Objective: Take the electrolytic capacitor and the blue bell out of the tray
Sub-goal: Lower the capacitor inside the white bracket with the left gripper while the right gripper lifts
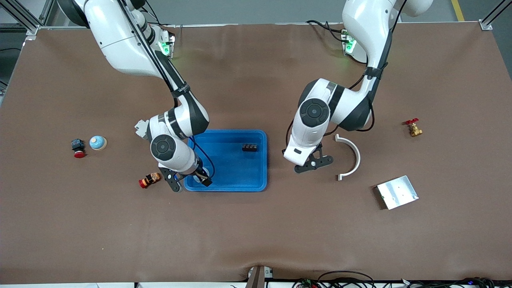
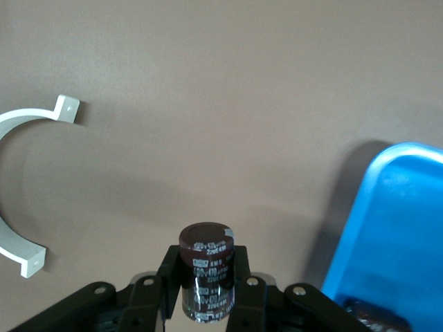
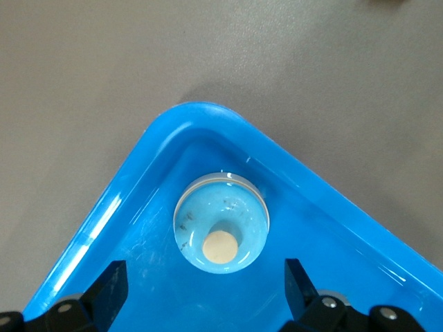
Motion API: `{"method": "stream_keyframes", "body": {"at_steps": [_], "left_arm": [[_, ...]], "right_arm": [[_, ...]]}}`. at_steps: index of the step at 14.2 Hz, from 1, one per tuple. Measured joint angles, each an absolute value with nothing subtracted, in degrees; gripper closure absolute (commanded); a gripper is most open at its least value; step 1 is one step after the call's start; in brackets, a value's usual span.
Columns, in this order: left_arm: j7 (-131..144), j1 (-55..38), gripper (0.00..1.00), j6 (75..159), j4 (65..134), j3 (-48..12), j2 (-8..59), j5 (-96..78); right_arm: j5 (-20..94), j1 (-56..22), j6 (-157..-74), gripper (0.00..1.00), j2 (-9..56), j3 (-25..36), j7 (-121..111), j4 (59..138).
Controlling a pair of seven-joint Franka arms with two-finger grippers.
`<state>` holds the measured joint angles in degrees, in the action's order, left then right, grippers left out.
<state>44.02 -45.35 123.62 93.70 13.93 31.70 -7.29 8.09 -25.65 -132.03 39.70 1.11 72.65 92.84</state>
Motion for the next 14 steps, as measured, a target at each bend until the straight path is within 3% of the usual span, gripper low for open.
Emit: {"method": "stream_keyframes", "body": {"at_steps": [10,14], "left_arm": [[26.4,-43.7,1.0,125.0,106.1,13.9,23.9,-5.5],[21.9,-43.1,1.0,130.0,110.5,13.9,23.0,-5.5]], "right_arm": [[7.7,-25.5,-132.3,0.0,41.6,1.3,72.7,92.9],[7.6,-25.5,-132.6,0.0,41.8,1.3,72.7,92.9]]}}
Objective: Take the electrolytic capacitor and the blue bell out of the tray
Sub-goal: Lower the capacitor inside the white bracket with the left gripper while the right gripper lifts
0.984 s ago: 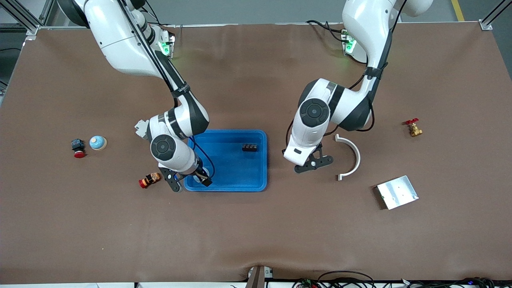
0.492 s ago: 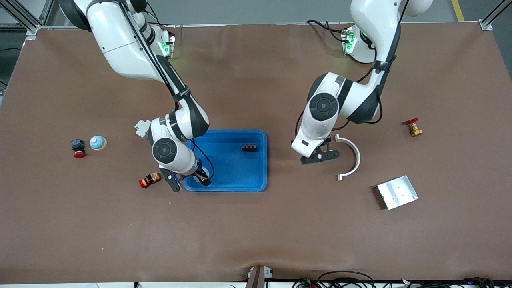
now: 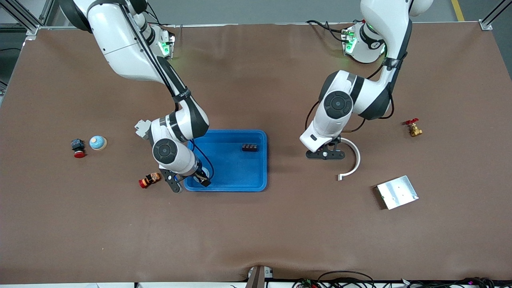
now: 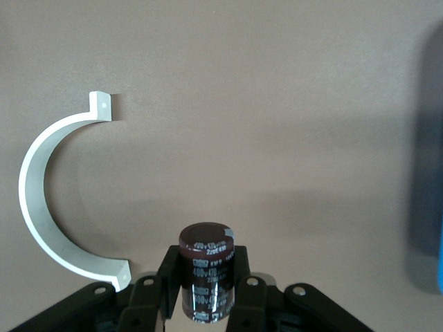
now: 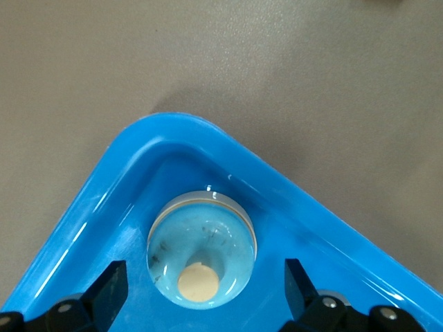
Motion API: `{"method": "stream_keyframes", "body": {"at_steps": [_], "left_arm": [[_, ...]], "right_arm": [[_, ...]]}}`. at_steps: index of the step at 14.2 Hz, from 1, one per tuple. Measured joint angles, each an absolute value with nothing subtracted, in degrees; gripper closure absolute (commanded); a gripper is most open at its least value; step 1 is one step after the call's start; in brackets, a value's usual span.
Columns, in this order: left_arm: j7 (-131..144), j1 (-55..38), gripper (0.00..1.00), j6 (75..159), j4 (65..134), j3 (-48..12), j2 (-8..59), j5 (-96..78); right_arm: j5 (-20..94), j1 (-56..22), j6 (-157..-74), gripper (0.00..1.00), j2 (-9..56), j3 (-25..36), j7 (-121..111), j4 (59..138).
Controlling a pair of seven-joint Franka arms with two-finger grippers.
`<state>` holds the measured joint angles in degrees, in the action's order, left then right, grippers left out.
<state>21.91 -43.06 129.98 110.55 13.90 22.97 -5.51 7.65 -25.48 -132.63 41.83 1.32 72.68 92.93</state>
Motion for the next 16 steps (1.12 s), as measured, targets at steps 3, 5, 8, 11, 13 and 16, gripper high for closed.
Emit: {"method": "stream_keyframes", "body": {"at_steps": [3,5,8,11,13,16], "left_arm": [[17.4,-41.8,1.0,134.3,113.8,13.9,24.1,-5.5],[12.7,-40.2,1.0,135.3,114.3,13.9,25.6,-5.5],[7.7,-38.4,1.0,137.3,114.3,13.9,27.6,-5.5],[5.5,-37.7,1.0,139.0,114.3,13.8,29.1,-5.5],[5.0,-37.4,1.0,139.9,114.4,13.8,30.0,-5.5],[4.5,-37.1,1.0,142.6,116.0,13.8,30.8,-5.5]], "right_arm": [[7.5,-25.5,-133.0,0.1,42.2,1.3,72.7,92.9],[6.6,-25.5,-133.1,0.2,42.3,1.3,72.7,92.9],[6.3,-25.5,-133.2,0.39,42.3,1.2,72.7,92.9],[6.3,-25.6,-133.2,0.53,42.1,1.2,72.6,92.4],[6.3,-25.7,-133.2,0.63,42.1,1.0,72.6,92.1],[6.3,-25.7,-130.2,0.73,40.6,0.4,72.4,91.1]]}}
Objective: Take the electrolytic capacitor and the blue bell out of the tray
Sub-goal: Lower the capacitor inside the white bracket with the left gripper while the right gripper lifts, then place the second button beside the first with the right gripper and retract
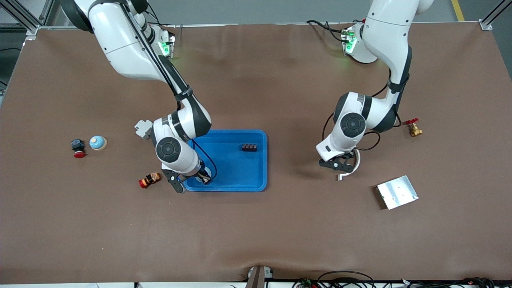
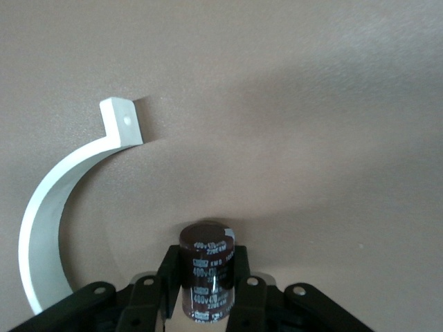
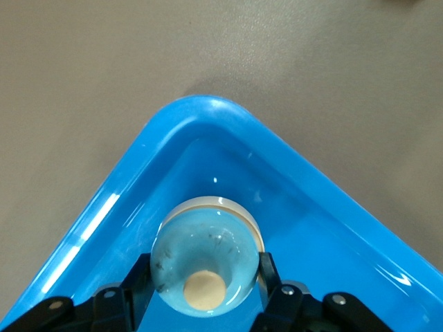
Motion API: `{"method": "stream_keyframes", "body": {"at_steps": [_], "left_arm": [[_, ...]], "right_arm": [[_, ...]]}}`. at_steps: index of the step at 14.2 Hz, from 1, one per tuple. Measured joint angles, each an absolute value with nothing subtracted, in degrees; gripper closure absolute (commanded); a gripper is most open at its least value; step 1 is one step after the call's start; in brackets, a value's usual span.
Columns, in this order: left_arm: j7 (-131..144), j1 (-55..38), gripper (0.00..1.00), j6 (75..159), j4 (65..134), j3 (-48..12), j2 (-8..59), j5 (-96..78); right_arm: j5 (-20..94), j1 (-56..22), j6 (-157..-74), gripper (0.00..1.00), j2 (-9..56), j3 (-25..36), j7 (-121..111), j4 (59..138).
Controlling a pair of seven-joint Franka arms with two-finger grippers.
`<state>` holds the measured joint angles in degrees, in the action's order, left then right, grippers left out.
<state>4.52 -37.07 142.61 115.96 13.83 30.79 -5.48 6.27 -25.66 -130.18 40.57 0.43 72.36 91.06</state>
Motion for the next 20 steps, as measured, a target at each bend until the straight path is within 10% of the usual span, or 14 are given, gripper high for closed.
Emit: {"method": "stream_keyframes", "body": {"at_steps": [4,6,8,20], "left_arm": [[4.5,-36.7,0.96,146.0,118.1,13.6,29.9,-5.5],[4.5,-36.6,0.68,146.8,118.7,13.5,29.6,-5.5],[4.7,-36.6,0.0,146.9,118.7,13.5,29.6,-5.5],[5.0,-34.1,0.0,148.5,118.3,13.5,28.8,-5.5]], "right_arm": [[6.1,-22.7,-121.8,0.8,35.7,0.8,60.8,90.7],[5.4,-19.7,-119.8,0.8,34.5,1.6,51.8,91.7],[5.1,-16.9,-119.8,0.8,34.0,3.7,42.3,93.9],[2.9,-6.5,-129.3,0.8,31.6,9.6,8.2,105.1]]}}
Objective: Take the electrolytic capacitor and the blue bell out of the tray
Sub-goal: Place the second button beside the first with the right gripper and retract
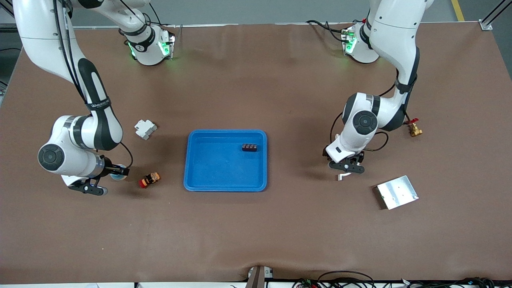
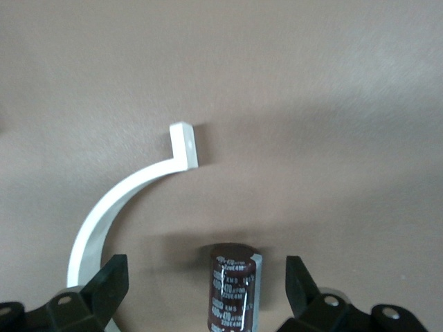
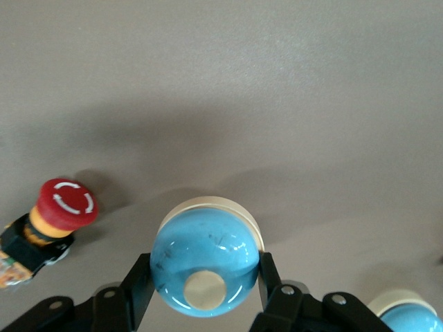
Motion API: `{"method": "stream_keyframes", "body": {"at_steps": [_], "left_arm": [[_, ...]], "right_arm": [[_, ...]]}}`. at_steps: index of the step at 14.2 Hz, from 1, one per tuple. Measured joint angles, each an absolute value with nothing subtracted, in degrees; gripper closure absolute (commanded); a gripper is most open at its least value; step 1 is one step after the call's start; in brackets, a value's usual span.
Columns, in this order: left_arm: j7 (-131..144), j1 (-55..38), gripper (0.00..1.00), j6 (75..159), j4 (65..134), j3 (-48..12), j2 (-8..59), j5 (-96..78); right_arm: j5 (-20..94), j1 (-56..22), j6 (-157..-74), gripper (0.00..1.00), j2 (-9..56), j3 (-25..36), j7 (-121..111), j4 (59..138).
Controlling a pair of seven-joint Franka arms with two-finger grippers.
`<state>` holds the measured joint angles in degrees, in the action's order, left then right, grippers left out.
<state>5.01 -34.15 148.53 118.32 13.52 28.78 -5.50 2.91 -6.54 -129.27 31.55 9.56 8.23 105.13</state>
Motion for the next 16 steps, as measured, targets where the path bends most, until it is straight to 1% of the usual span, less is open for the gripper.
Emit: {"method": "stream_keyframes", "body": {"at_steps": [1,2,3,4,5,7,11,13,16], "left_arm": [[5.7,-34.2,0.0,148.3,118.2,13.5,27.9,-5.5],[6.2,-34.2,0.0,147.3,118.0,13.5,26.9,-5.5],[6.9,-34.2,0.0,145.4,117.4,13.5,26.0,-5.6],[7.6,-34.2,0.0,142.9,116.5,13.5,25.1,-5.7],[8.5,-34.2,0.0,140.5,115.4,13.5,24.5,-5.7],[10.1,-34.2,0.0,137.7,114.0,13.5,23.5,-5.7],[13.7,-34.4,0.0,137.0,113.8,13.3,23.0,-5.7],[15.0,-34.5,0.0,136.5,113.7,13.3,22.7,-5.7],[15.8,-34.5,0.0,135.7,113.7,12.8,22.4,-5.7]], "right_arm": [[2.9,-6.6,-130.0,0.75,31.6,9.4,8.2,105.7],[2.9,-6.7,-130.3,0.59,31.6,9.3,8.2,106.0],[2.9,-6.8,-130.4,0.4,31.7,9.2,8.2,106.3],[2.9,-6.9,-130.4,0.1,31.8,9.1,8.2,106.4],[2.9,-6.9,-130.5,0.0,32.0,9.1,8.2,106.4],[2.9,-6.9,-130.6,0.0,32.3,9.1,8.2,106.6],[3.0,-6.8,-130.5,0.0,32.0,9.3,8.2,105.8],[3.0,-6.6,-126.9,0.0,30.3,9.5,8.2,103.5],[2.9,-6.1,-117.6,0.0,24.1,9.9,8.2,99.1]]}}
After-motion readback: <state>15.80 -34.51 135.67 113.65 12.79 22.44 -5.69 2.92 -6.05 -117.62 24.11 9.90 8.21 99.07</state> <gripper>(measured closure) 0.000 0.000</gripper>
